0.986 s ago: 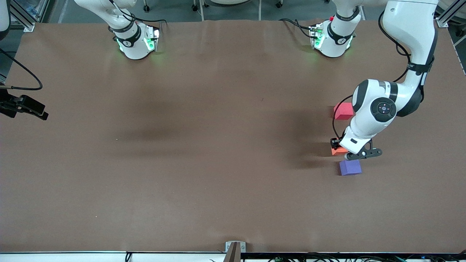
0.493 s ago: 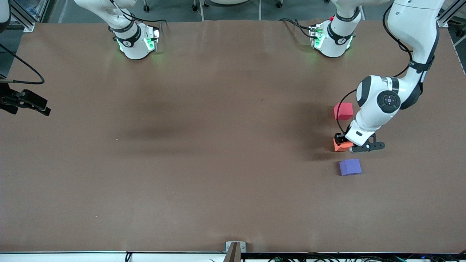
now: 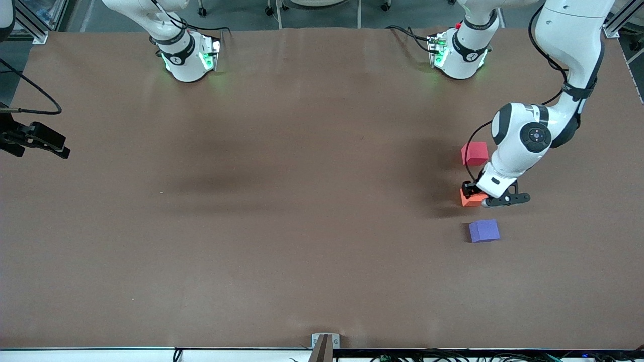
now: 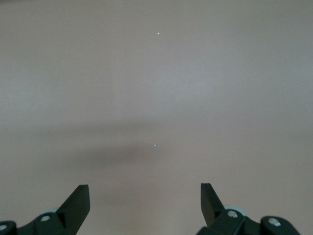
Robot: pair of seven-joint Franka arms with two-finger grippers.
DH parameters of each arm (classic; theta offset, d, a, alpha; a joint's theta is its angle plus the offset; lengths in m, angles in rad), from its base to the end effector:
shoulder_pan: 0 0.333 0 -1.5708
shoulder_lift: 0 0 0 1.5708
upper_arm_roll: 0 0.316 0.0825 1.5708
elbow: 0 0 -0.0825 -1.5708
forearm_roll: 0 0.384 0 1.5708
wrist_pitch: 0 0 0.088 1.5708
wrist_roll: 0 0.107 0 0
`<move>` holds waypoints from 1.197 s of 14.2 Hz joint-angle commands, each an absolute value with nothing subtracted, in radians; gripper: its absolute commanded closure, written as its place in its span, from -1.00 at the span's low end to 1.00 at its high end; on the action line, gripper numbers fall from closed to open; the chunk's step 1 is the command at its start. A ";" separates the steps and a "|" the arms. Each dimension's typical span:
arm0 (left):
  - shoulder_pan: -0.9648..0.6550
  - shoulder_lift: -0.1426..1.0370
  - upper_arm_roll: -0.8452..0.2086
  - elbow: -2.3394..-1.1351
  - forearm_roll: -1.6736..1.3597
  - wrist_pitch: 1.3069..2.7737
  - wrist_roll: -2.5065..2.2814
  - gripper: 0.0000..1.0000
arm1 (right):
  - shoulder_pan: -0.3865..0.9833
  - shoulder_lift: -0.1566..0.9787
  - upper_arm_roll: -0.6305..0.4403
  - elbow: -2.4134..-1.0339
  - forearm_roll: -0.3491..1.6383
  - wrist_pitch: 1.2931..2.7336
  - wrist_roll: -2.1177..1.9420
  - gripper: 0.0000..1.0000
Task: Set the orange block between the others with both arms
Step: 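Lower the orange cube between the pink and purple cubes, then open the left gripper to release the orange cube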
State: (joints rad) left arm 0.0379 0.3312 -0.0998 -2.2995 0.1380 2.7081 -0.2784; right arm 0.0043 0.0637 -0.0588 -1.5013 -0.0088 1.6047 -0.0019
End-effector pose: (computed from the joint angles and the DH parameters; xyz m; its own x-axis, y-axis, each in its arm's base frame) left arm 0.5351 -0.0390 0.2114 0.9914 0.0992 0.0853 0.1006 -0.9949 -0.0124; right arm 0.5773 -0.0312 0.6245 0.9979 -0.0520 0.0398 -0.0525 -0.9985 0.0126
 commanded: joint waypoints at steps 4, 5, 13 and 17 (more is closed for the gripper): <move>0.077 0.347 -0.118 -2.316 0.160 2.758 -0.258 0.57 | -0.015 0.049 -0.045 -1.506 -0.012 1.595 -0.002 -1.00; 0.080 0.347 -0.124 -2.318 0.158 2.758 -0.259 0.57 | -0.020 0.049 -0.040 -1.506 -0.012 1.595 -0.002 -1.00; 0.081 0.354 -0.138 -2.330 0.158 2.760 -0.256 0.54 | -0.012 0.049 -0.040 -1.506 -0.014 1.568 -0.005 -1.00; 0.080 0.350 -0.137 -2.330 0.158 2.752 -0.256 -1.00 | -0.014 0.049 -0.041 -1.503 -0.015 1.571 -0.006 -1.00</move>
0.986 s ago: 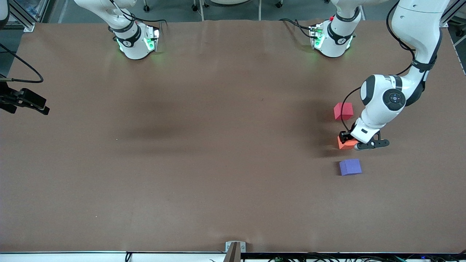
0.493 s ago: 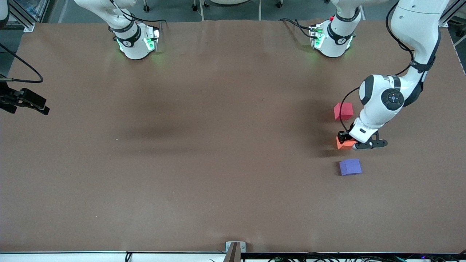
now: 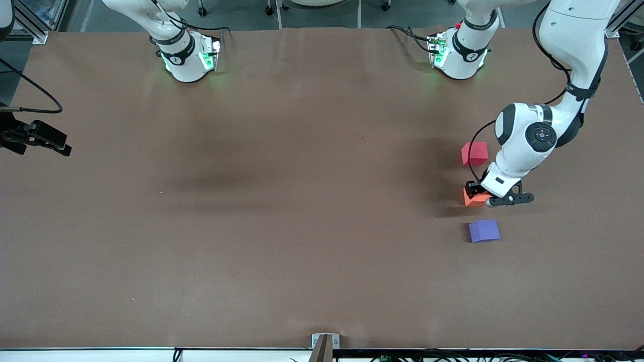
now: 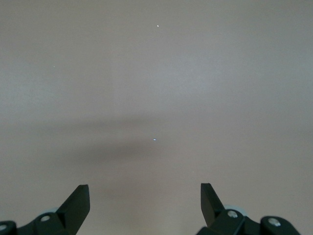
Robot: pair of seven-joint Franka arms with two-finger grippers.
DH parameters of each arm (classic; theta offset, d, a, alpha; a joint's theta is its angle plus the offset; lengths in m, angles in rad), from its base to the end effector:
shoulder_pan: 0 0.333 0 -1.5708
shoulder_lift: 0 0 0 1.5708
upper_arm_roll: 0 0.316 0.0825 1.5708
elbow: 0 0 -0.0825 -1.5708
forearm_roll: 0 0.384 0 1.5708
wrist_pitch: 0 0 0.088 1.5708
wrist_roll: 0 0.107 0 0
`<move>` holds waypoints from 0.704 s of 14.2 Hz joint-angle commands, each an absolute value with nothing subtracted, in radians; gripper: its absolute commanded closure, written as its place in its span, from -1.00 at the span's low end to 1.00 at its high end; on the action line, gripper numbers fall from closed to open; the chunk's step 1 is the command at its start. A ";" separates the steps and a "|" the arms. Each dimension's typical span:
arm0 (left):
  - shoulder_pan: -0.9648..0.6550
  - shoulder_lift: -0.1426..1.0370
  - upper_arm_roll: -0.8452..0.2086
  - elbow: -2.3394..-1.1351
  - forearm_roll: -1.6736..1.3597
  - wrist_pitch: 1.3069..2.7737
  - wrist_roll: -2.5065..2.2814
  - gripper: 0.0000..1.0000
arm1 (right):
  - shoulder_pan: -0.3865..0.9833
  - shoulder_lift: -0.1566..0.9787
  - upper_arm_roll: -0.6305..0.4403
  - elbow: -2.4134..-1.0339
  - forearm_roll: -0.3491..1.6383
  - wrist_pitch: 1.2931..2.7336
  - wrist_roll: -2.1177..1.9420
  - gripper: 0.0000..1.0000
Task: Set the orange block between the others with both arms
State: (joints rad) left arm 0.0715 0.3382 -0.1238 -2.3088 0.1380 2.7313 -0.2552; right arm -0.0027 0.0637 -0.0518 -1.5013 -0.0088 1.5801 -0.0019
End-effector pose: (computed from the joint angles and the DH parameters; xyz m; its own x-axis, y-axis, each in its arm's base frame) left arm 0.5332 -0.0346 0.2071 0.9921 0.0869 0.0910 0.0875 -0.9962 -0.0021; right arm 0.5747 -0.0313 0.6222 0.9985 -0.0523 0.0152 -0.0525 -0.9985 0.0121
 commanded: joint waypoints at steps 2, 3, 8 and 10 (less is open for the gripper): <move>0.080 0.322 -0.138 -2.326 0.158 2.743 -0.261 -1.00 | -0.011 0.051 -0.040 -1.505 -0.018 1.565 -0.006 -1.00; 0.077 0.299 -0.138 -2.322 0.158 2.723 -0.261 -1.00 | -0.009 0.052 -0.040 -1.503 -0.020 1.565 -0.006 -1.00; 0.077 0.155 -0.152 -2.209 0.158 2.472 -0.212 -1.00 | -0.003 0.052 -0.040 -1.502 -0.020 1.565 0.000 -1.00; 0.075 0.134 -0.166 -2.107 0.155 2.323 -0.212 -1.00 | -0.003 0.052 -0.041 -1.494 -0.015 1.565 -0.002 -1.00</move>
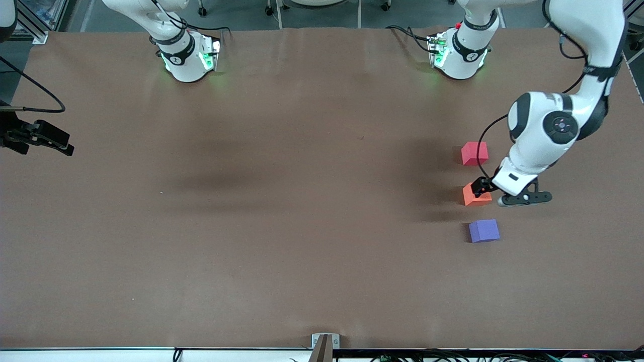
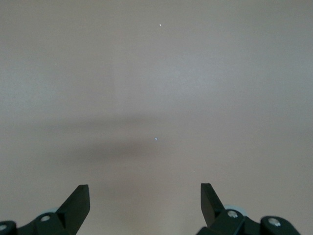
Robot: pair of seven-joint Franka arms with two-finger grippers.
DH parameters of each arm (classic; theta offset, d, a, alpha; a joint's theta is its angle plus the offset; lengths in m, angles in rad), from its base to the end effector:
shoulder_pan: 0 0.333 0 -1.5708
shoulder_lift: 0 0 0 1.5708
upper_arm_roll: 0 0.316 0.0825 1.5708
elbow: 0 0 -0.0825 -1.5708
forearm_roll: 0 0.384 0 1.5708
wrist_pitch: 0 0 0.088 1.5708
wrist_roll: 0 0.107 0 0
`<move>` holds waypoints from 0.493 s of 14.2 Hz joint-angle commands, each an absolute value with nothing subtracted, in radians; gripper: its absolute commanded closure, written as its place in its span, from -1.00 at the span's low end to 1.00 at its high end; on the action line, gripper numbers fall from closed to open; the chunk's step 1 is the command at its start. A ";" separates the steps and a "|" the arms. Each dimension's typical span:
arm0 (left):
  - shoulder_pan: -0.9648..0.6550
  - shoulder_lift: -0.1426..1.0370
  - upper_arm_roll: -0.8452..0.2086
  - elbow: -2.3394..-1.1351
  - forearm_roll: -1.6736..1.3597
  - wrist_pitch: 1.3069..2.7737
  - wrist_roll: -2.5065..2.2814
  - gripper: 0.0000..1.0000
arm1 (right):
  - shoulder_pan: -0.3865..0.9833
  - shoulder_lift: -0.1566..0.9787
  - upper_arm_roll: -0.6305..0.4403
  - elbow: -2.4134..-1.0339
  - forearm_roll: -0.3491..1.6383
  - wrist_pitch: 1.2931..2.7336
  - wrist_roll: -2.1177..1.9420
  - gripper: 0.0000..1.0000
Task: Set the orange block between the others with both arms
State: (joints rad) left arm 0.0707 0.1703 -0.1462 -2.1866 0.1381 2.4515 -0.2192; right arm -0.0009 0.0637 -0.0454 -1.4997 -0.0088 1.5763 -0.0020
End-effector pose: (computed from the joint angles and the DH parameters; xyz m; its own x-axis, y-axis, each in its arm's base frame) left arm 0.5608 -0.0415 0.3198 0.9934 0.0417 0.1073 0.0474 -0.9976 -0.0509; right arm 0.5746 -0.0267 0.6226 0.9989 -0.0441 0.0129 -0.0443 -0.9990 0.0117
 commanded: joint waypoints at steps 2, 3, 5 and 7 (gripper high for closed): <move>0.078 0.130 -0.172 -1.993 0.144 2.187 -0.210 -1.00 | -0.002 0.052 -0.041 -1.493 -0.015 1.565 -0.003 -1.00; 0.080 0.130 -0.173 -1.935 0.144 2.127 -0.209 -1.00 | -0.002 0.052 -0.040 -1.493 -0.015 1.565 -0.003 -1.00; 0.080 0.135 -0.172 -1.808 0.129 2.016 -0.212 -1.00 | -0.002 0.052 -0.040 -1.493 -0.018 1.565 -0.005 -1.00; 0.083 0.135 -0.167 -1.712 0.077 1.944 -0.212 -1.00 | -0.003 0.052 -0.041 -1.493 -0.018 1.565 -0.003 -1.00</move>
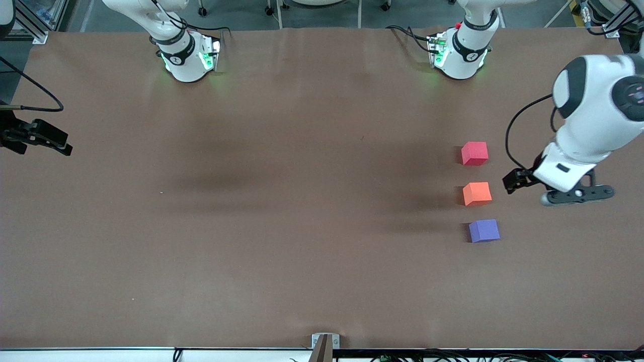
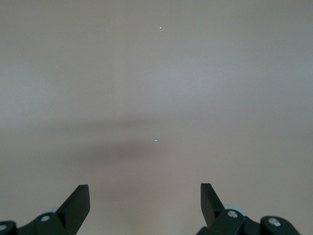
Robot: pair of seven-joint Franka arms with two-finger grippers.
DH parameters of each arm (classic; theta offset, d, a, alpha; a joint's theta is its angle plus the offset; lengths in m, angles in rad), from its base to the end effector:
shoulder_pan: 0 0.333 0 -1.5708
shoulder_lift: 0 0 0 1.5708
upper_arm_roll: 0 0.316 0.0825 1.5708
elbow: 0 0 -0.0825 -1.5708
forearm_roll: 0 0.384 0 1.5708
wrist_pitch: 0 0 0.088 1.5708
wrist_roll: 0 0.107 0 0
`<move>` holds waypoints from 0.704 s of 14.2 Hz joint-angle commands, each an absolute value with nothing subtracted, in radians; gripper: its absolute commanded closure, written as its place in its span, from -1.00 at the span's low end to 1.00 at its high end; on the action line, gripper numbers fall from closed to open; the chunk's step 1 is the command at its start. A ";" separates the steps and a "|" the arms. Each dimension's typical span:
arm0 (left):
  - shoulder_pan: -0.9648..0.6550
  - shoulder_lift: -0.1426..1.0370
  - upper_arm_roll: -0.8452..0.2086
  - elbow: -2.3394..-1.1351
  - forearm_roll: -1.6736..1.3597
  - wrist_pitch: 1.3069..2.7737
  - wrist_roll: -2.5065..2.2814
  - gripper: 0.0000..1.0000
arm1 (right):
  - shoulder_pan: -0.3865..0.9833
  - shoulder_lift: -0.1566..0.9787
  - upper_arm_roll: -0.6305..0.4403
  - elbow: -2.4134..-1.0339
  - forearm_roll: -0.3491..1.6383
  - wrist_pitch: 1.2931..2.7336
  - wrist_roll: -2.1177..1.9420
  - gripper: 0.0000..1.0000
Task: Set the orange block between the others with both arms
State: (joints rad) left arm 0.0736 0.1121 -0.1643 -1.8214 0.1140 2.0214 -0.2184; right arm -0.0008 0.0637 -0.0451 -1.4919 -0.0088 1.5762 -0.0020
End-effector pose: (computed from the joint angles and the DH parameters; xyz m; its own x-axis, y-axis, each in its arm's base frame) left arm 0.6010 -0.0447 0.4809 0.9913 0.0804 0.1046 0.0877 -0.9939 -0.0672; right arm 0.5747 -0.0264 0.6263 0.9988 -0.0437 0.0206 -0.0439 -0.9990 0.0117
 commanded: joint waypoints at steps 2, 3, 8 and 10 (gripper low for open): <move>0.083 0.132 -0.167 -1.642 0.075 1.889 -0.204 -1.00 | -0.002 0.054 -0.041 -1.493 -0.020 1.565 -0.003 -1.00; 0.083 0.133 -0.167 -1.591 0.061 1.855 -0.206 -1.00 | -0.003 0.052 -0.041 -1.493 -0.020 1.565 -0.003 -1.00; 0.083 0.088 -0.164 -1.513 0.052 1.780 -0.202 -1.00 | -0.003 0.054 -0.041 -1.493 -0.021 1.566 -0.003 -1.00; 0.083 0.063 -0.164 -1.513 0.043 1.728 -0.193 -1.00 | -0.005 0.054 -0.043 -1.493 -0.021 1.566 -0.003 -1.00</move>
